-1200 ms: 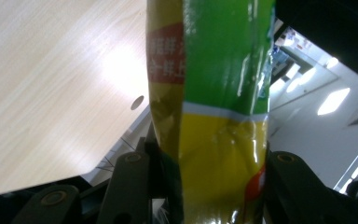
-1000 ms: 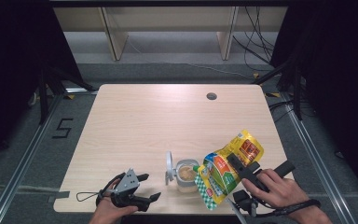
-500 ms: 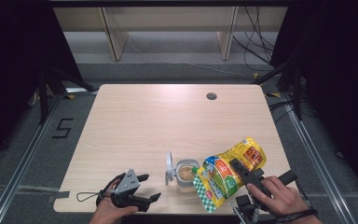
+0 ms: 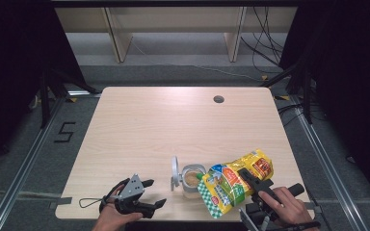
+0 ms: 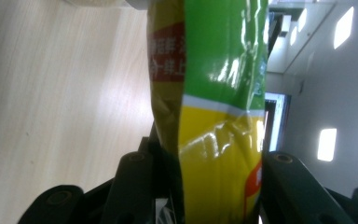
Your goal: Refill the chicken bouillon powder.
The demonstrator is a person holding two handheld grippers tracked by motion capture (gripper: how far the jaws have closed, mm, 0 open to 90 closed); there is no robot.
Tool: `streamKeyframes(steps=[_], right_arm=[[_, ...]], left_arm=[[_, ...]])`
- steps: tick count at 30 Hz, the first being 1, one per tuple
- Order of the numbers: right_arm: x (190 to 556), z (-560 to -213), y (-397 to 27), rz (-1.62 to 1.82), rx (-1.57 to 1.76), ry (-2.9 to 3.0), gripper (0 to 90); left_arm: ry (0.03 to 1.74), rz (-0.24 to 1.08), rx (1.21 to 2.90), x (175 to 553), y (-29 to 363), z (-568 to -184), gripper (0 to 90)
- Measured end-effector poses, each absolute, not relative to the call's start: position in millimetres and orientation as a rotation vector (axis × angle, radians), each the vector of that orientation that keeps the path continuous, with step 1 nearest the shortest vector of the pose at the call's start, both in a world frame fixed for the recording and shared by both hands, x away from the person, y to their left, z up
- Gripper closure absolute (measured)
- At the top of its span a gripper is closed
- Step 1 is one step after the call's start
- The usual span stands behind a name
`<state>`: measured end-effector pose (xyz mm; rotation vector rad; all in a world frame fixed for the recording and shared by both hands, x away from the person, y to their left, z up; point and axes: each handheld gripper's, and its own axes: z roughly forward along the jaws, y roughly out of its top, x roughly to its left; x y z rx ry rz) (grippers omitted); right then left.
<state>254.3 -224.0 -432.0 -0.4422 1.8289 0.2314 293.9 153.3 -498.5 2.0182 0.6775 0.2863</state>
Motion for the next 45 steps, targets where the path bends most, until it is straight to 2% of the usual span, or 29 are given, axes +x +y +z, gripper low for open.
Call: streamKeyframes(steps=[19, 22, 26, 27, 34, 45], right_arm=[[259.6, -447.9, -239.4, 0.500, -0.226, 1.924, 68.8], [261.1, -445.2, -238.7, 0.490, -0.287, 1.922, 68.9], [261.5, -450.6, -240.6, 0.575, -0.190, 1.957, 68.9], [264.8, -446.2, -240.1, 0.552, -0.269, 1.942, 69.0], [270.0, -452.7, -245.0, 0.726, -0.130, 2.004, 69.8], [276.2, -457.4, -246.3, 0.826, -0.112, 2.054, 70.2]], left_arm=[[0.677, 0.294, 2.013, 293.8, 154.4, -497.2, 21.5], [0.683, 0.300, 2.025, 293.7, 155.0, -496.7, 21.5], [0.675, 0.288, 2.008, 293.7, 153.9, -497.2, 21.5], [0.676, 0.290, 2.006, 293.6, 153.9, -497.3, 21.5], [0.673, 0.294, 2.025, 293.9, 155.6, -496.2, 21.5], [0.674, 0.299, 2.021, 293.5, 155.3, -496.8, 21.6]])
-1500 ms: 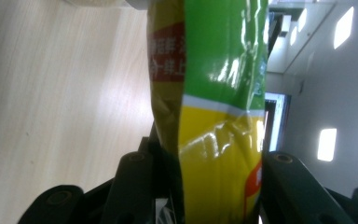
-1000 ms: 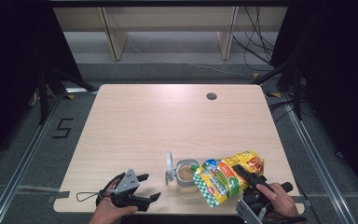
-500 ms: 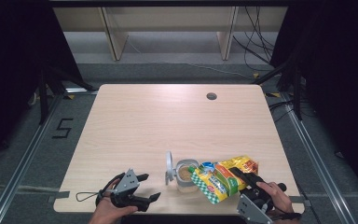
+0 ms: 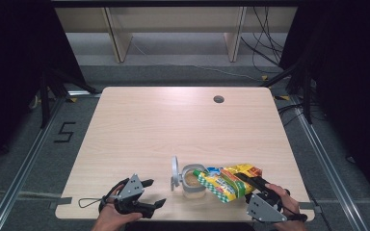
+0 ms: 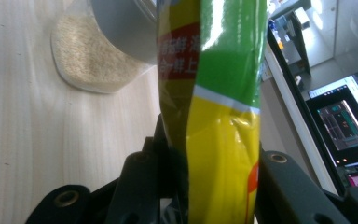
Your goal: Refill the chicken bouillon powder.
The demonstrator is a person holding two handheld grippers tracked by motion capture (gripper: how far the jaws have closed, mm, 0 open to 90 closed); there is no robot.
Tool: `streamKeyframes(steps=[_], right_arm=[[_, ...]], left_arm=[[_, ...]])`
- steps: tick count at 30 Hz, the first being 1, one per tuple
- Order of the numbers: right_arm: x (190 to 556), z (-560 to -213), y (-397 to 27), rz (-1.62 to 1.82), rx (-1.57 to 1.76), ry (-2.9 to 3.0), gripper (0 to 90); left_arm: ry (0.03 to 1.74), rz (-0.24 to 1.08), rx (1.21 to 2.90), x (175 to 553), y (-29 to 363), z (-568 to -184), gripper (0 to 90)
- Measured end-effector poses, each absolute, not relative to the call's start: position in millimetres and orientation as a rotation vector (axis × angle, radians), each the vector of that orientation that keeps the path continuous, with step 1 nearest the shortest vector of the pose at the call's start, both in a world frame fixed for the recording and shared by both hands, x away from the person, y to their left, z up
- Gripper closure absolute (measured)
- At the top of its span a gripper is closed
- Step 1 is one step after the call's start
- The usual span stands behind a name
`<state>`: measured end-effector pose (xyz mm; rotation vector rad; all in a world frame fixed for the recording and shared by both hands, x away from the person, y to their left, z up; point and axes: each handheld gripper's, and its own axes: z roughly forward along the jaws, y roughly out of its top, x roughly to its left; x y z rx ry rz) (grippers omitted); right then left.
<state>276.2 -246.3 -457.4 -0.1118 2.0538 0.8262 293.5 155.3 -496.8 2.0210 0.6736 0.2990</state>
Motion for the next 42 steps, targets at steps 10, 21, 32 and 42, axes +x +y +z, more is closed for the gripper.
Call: streamKeyframes(steps=[10, 21, 32, 42], right_arm=[[288.1, -461.9, -251.7, 0.970, -0.015, 2.086, 70.5], [302.6, -468.0, -254.7, 1.097, 0.024, 2.094, 71.7], [306.9, -468.8, -255.3, 1.211, 0.074, 2.105, 71.9], [335.5, -473.2, -262.6, 1.334, 0.221, 2.086, 72.1]], left_arm=[[0.680, 0.293, 2.017, 293.3, 155.0, -497.3, 21.6], [0.705, 0.288, 2.014, 292.3, 155.6, -497.3, 21.6], [0.702, 0.296, 2.030, 292.4, 156.7, -497.1, 21.6], [0.715, 0.277, 1.996, 291.2, 154.8, -497.7, 21.6]])
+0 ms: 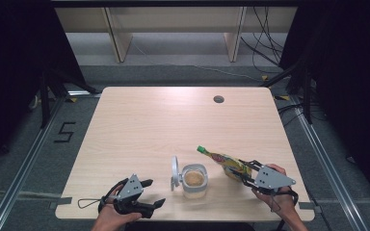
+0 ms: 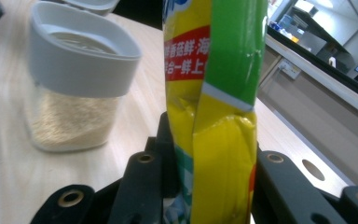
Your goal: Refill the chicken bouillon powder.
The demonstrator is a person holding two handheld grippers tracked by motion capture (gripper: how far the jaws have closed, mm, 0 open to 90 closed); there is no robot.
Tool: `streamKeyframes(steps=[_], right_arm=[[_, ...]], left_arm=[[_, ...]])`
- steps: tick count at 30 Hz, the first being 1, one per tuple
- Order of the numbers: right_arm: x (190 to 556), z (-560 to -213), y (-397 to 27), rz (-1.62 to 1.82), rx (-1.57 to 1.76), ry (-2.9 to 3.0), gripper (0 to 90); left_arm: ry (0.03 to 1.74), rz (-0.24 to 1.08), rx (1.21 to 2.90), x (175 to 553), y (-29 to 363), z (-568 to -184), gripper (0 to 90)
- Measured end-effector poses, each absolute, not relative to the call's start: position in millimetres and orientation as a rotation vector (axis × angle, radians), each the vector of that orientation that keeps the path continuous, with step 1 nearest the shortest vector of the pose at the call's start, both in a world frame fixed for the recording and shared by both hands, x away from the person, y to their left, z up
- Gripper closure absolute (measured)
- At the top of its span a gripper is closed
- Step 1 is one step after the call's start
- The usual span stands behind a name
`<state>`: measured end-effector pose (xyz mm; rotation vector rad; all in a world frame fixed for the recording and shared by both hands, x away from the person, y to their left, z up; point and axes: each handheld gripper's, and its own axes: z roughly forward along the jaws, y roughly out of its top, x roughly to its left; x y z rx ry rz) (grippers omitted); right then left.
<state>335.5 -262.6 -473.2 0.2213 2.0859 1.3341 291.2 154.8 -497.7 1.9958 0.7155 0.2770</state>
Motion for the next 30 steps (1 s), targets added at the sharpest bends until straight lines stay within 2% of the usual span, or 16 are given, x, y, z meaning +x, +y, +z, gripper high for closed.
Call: streamKeyframes(steps=[12, 30], right_arm=[[366.0, -486.8, -276.9, 1.370, 0.359, 2.073, 72.8], [358.0, -489.0, -299.8, 1.372, 0.578, 2.053, 69.6]], left_arm=[[0.687, 0.308, 2.009, 292.6, 157.4, -496.3, 21.6], [0.717, 0.293, 1.995, 291.1, 158.0, -495.4, 21.6]])
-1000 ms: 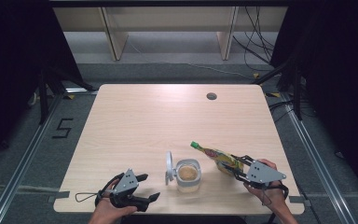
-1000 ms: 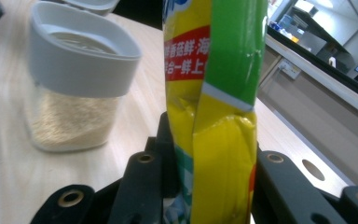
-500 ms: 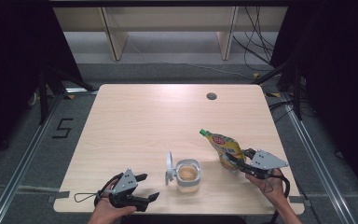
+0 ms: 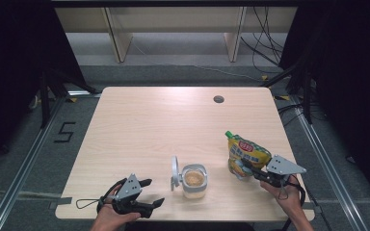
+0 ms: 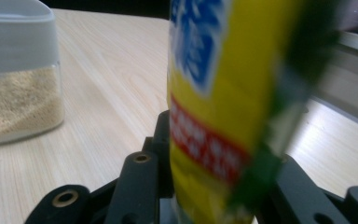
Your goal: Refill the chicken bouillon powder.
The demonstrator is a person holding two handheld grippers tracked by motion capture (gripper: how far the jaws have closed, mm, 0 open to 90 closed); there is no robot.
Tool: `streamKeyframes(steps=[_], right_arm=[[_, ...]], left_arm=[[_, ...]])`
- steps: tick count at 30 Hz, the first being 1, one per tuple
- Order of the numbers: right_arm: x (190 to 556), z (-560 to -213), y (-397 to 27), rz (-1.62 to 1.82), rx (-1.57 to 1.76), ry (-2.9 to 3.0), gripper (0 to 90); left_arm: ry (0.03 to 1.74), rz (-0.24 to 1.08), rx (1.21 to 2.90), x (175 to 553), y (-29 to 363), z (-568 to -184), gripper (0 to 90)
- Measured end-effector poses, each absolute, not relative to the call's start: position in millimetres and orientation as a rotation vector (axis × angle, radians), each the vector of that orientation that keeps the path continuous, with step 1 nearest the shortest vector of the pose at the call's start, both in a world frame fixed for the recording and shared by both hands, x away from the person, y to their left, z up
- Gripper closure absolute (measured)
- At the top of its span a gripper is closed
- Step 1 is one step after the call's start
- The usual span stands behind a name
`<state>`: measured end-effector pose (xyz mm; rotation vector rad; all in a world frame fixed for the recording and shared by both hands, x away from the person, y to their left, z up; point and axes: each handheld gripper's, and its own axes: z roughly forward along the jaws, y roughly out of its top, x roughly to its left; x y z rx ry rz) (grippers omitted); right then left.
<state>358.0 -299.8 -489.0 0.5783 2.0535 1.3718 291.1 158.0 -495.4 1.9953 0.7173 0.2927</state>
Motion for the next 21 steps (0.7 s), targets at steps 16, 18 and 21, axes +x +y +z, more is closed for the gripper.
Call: streamKeyframes(steps=[16, 18, 21], right_arm=[[332.7, -481.9, -305.4, 1.387, 0.838, 2.002, 38.5], [326.5, -480.3, -306.4, 1.367, 0.925, 1.990, 33.6], [319.4, -479.4, -309.2, 1.377, 0.993, 2.017, 32.5]], left_arm=[[0.695, 0.306, 2.001, 291.4, 161.4, -493.7, 21.6], [0.722, 0.302, 1.986, 290.4, 161.3, -494.3, 21.6], [0.718, 0.309, 1.985, 291.3, 161.7, -494.3, 21.6]])
